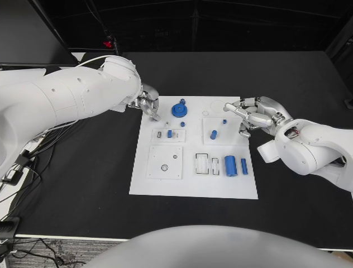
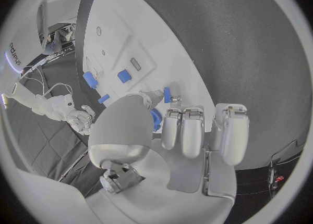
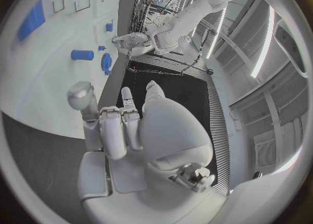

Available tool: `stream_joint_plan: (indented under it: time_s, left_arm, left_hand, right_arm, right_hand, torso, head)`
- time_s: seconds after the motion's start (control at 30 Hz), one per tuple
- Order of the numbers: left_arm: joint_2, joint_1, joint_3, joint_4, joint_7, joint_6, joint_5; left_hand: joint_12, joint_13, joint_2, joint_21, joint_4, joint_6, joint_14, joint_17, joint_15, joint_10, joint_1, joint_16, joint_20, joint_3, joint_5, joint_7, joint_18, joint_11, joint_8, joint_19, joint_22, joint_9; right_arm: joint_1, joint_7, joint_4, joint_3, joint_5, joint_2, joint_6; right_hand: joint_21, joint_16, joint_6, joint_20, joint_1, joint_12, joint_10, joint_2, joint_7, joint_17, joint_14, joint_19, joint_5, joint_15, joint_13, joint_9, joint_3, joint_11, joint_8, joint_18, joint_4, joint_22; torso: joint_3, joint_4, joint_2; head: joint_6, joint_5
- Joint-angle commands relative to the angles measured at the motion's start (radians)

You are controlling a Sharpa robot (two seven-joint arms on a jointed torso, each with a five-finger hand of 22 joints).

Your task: Assemble the parts on the task board

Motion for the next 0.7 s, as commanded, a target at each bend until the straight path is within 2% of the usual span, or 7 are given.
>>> stream_joint_plan:
  time_s: [0.03, 0.43, 0.7]
  left_arm:
    - [0.002, 0.000, 0.000, 0.000, 0.020, 0.009, -0.005]
    - [0.002, -0.002, 0.000, 0.001, 0.040, 0.006, -0.005]
    - [-0.005, -0.002, 0.000, 0.007, 0.068, -0.032, -0.005]
  left_hand:
    - [-0.001, 0.263, 0.002, 0.003, 0.003, 0.006, 0.103, 0.263, -0.001, 0.104, 0.015, 0.001, -0.007, 0.011, 0.000, -0.003, -0.007, -0.003, 0.003, 0.104, 0.263, 0.002]
    - [-0.001, 0.263, 0.026, 0.003, 0.006, 0.035, 0.103, 0.263, -0.001, 0.104, 0.065, 0.001, -0.005, 0.073, 0.007, -0.003, -0.007, -0.004, -0.019, 0.104, 0.263, 0.007]
    - [-0.001, 0.263, 0.014, 0.003, 0.000, 0.061, 0.103, 0.263, -0.001, 0.104, 0.107, 0.001, -0.003, 0.108, 0.009, -0.003, -0.007, -0.003, -0.032, 0.104, 0.263, 0.015]
  right_arm:
    - [0.001, 0.005, 0.000, 0.000, -0.002, 0.001, 0.006]
    - [0.001, 0.003, -0.002, 0.000, -0.002, 0.002, 0.007]
    - [0.001, -0.001, -0.003, 0.000, -0.002, 0.002, 0.008]
  right_hand:
    - [-0.003, -0.001, -0.008, 0.000, 0.010, -0.003, 0.110, 0.003, -0.001, 0.179, 0.056, -0.006, 0.002, 0.000, 0.114, -0.001, -0.006, 0.001, 0.007, 0.006, 0.001, 0.001]
    - [-0.006, -0.001, -0.010, 0.000, 0.011, -0.003, 0.110, 0.004, 0.000, 0.178, 0.056, -0.007, 0.003, 0.000, 0.114, -0.002, -0.007, 0.001, 0.008, 0.006, 0.001, 0.000]
    - [-0.008, -0.001, -0.010, 0.000, 0.011, -0.003, 0.110, 0.004, 0.000, 0.178, 0.055, -0.008, 0.003, 0.000, 0.114, -0.002, -0.008, 0.001, 0.009, 0.006, 0.001, -0.001]
  torso:
    - [-0.0001, 0.0003, 0.000]
    - [-0.0002, 0.0002, 0.000]
    - [0.0006, 0.0015, 0.000]
  head:
    - [0.000, -0.001]
    - [0.000, -0.002]
    - [0.000, -0.002]
